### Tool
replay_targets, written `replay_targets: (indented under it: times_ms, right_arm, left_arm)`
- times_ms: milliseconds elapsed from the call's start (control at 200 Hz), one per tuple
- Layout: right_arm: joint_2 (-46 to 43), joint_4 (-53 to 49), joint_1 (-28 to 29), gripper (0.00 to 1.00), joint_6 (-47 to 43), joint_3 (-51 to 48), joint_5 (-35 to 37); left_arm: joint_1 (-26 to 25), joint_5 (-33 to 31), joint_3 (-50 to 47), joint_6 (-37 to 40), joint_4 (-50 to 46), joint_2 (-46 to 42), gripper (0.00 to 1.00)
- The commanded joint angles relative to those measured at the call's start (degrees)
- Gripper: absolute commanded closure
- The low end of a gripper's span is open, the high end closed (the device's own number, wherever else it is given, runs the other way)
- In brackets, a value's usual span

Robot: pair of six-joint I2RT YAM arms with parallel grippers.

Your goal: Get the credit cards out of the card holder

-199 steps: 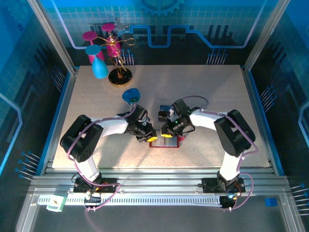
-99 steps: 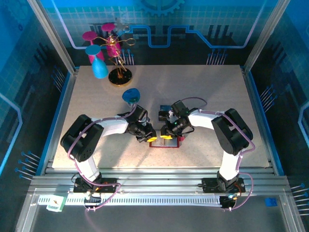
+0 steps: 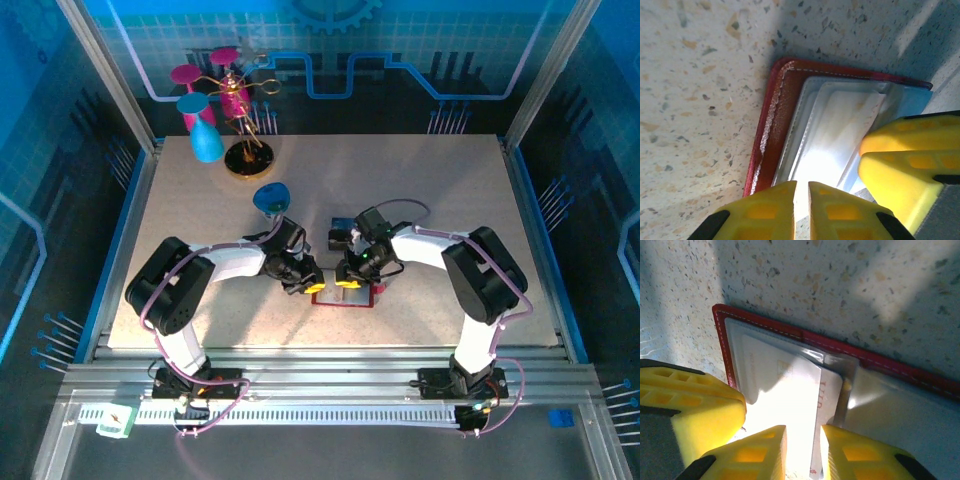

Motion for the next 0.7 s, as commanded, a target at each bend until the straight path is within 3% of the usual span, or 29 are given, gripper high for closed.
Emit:
replay_targets:
  times_ms: [0, 450, 695]
  right_arm:
    - [-2.26, -1.49, 0.57, 0.75, 0.02, 0.05, 1.4]
    - [-0.11, 1.1, 0.71, 0.76, 0.47, -2.69, -5.37]
    - [-1.07, -1.97, 0.82, 0.76, -0.77, -1.62, 0.16]
  left_arm:
    - [0.31, -0.28, -0.37, 1.13, -1.82, 0.4, 0.86]
    - [0.33, -0.06, -0.02, 1.33, -1.98, 0.98, 0.86]
    - [0.31, -0.19, -0.03, 1.32, -2.24, 0.69, 0.86]
